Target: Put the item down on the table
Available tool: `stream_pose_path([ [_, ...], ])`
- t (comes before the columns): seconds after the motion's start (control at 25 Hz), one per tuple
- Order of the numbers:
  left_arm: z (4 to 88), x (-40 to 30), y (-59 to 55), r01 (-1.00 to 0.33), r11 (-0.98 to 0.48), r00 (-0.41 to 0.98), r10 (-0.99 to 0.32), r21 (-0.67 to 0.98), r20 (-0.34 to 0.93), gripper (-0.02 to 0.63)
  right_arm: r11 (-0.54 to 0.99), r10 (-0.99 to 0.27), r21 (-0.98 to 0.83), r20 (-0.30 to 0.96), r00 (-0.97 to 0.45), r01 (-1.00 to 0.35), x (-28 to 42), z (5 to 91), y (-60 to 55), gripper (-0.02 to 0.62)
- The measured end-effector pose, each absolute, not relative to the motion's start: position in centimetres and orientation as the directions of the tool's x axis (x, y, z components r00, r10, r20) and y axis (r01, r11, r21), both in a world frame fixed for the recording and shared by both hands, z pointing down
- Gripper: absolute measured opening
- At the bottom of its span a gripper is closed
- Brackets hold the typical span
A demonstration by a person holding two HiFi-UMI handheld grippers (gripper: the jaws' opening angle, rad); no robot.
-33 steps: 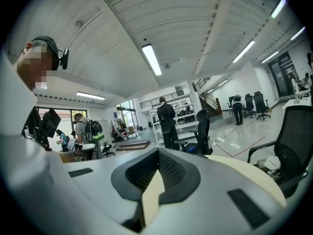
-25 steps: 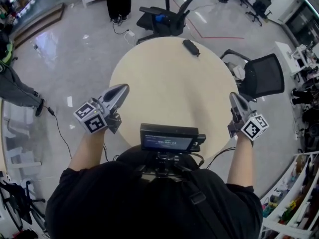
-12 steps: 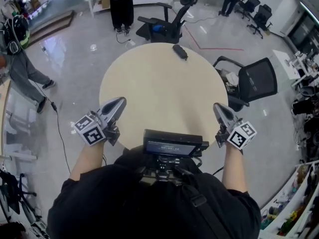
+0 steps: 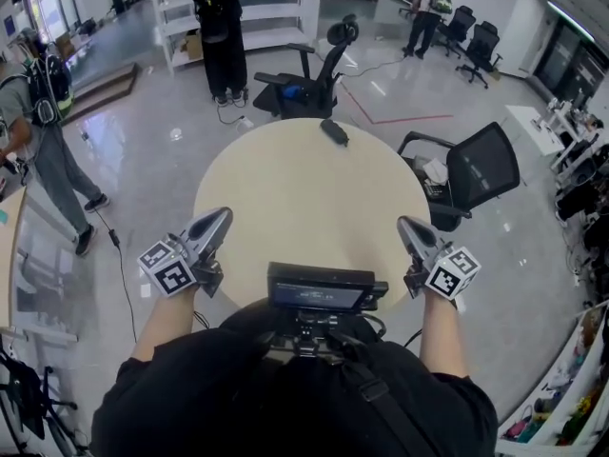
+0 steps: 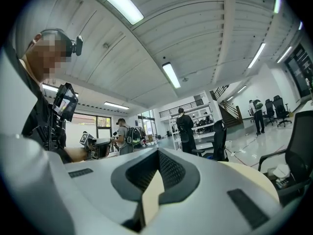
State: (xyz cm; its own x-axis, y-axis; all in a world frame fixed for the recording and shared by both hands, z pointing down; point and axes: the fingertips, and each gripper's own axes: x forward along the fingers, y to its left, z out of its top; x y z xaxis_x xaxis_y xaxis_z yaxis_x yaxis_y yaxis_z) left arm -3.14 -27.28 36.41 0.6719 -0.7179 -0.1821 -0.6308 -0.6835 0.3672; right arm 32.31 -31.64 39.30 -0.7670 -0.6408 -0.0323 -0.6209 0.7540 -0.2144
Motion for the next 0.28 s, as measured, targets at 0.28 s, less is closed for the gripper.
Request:
stream_pose_path([
  [0.28,36.3,-2.8,-28.8,-0.611,-0.700,0.689,-0.700,0.369,-0.186,0.002,0.739,-0.661,-0.217,-0.048,-0.749,-0.638,33.2,39.2,-32.2,0.005],
])
